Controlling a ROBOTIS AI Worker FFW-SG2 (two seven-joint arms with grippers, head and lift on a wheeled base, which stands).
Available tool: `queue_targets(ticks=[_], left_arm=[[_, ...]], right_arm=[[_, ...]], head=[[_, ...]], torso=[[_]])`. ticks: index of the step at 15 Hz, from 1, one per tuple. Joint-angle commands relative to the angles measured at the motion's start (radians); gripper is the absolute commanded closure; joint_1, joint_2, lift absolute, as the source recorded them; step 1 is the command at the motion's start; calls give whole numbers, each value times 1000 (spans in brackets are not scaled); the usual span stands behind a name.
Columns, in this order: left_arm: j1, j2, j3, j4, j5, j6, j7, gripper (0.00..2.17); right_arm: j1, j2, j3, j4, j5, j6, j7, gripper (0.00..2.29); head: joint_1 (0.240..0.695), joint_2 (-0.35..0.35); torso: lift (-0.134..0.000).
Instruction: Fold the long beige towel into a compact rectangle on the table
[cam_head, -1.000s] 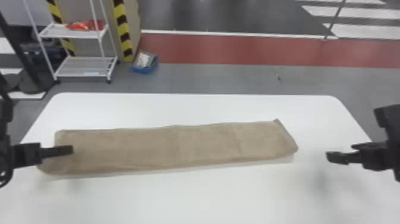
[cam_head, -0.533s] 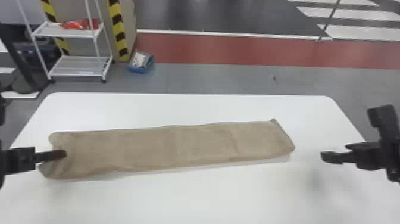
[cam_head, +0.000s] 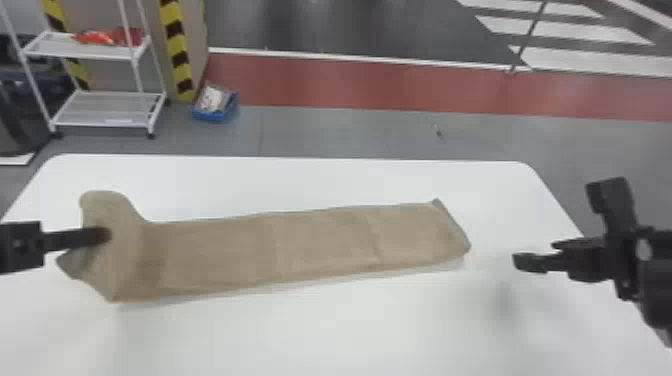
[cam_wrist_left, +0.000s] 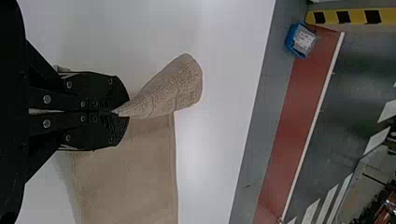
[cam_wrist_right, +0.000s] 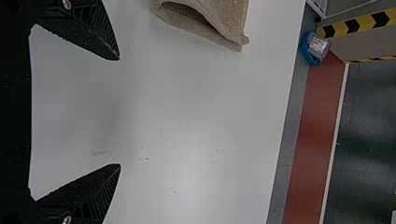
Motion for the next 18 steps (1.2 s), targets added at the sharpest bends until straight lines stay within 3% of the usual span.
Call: queue_targets(ticks=[1, 4, 6, 7, 9, 12, 18], left_arm=[[-64, -42, -94, -38, 3, 12, 36, 1703], [-162, -118, -225, -28, -18, 12, 104, 1703], [-195, -191, -303, -28, -44, 12, 114, 1703], [-201, -209, -333, -28, -58, 12, 119, 1703], [-205, -209, -413, -25, -90, 12, 136, 1703], [-239, -209, -527, 59, -165, 12, 154, 1703], [-262, -209, -617, 153, -170, 12, 176, 1703]], right_arm=[[5, 0, 0, -4, 0, 4, 0, 60], [18, -1, -8, -13, 0, 7, 0, 63], [28, -3, -25, -16, -2, 4, 2, 63], [30, -4, -29, -16, -3, 4, 2, 63], [36, -6, -46, -16, -6, 1, 2, 63], [45, -7, -55, -16, -18, -5, 2, 63], [59, -10, -75, -14, -25, -17, 2, 63]], head=[[695, -166], [695, -228], [695, -264], [695, -312], [695, -350], [695, -350], [695, -350]], torso=[[-124], [-124], [-124], [-124], [-124], [-124], [-124]])
